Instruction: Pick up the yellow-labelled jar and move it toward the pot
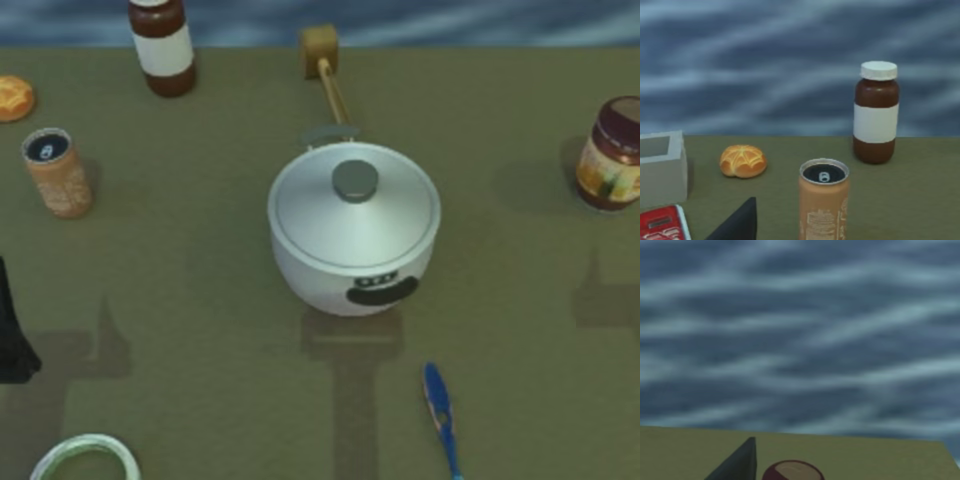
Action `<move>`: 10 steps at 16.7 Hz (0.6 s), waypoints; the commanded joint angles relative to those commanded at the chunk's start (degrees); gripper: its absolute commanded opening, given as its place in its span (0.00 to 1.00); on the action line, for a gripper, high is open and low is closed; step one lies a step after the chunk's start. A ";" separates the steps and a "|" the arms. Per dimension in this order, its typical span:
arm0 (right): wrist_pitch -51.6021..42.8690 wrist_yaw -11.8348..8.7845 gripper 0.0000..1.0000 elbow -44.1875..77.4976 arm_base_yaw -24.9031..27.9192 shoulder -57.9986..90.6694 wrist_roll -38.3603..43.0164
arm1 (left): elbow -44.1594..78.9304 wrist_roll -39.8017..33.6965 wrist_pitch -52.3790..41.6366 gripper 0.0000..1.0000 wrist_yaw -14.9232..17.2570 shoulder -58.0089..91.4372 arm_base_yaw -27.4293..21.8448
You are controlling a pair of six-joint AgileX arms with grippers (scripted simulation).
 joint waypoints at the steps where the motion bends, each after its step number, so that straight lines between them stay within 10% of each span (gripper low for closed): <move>1: -2.85 0.19 1.00 5.14 -0.24 4.07 -1.02 | 0.00 0.00 0.00 1.00 0.00 0.00 0.00; 10: -41.28 1.82 1.00 55.64 -1.47 58.88 -15.64 | 0.00 0.00 0.00 1.00 0.00 0.00 0.00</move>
